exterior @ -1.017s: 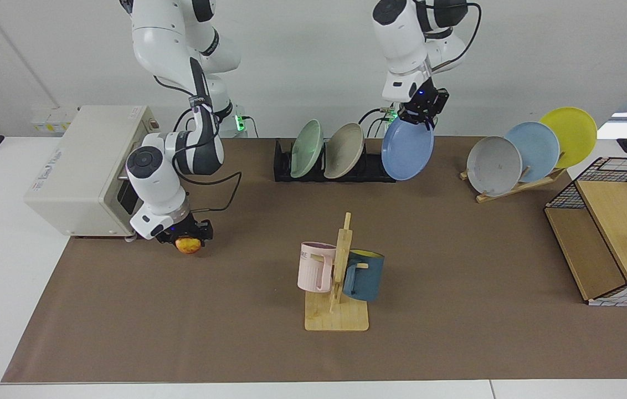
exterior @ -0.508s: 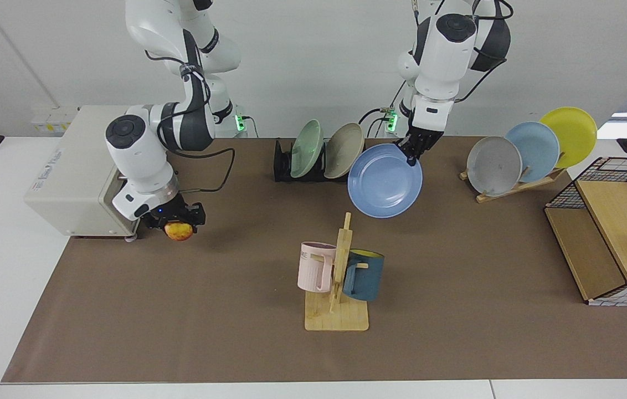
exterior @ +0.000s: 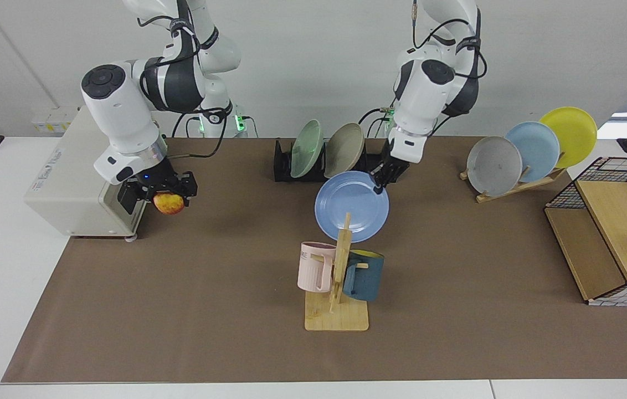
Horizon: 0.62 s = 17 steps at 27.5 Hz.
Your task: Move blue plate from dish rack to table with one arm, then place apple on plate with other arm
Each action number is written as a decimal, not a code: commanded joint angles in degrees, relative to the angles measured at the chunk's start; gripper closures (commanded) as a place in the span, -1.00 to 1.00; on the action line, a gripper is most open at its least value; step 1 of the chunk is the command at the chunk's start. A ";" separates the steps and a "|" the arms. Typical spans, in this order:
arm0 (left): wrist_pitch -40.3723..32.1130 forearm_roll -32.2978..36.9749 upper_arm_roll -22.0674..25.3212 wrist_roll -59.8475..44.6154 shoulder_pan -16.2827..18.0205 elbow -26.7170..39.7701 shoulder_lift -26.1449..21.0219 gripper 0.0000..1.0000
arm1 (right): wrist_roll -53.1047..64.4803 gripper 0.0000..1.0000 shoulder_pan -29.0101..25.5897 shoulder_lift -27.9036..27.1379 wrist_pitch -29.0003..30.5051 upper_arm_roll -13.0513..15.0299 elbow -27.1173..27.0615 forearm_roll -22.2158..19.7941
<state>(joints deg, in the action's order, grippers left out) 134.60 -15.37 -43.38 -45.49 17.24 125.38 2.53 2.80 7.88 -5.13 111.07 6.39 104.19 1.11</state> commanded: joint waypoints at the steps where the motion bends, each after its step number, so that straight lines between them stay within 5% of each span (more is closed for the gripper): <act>1: 6.20 0.25 0.40 -1.71 -3.53 2.93 -3.84 1.00 | 0.10 1.00 -0.50 0.12 -0.59 -0.33 0.14 -0.58; 17: 9.89 2.97 0.40 -0.56 -5.02 5.13 -7.45 1.00 | -0.25 1.00 0.20 0.29 -0.59 -0.41 0.58 -0.58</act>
<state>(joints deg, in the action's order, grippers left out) 142.28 -14.66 -43.44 -46.11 13.58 128.56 -5.30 2.80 7.93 -5.19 111.06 6.27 104.41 1.10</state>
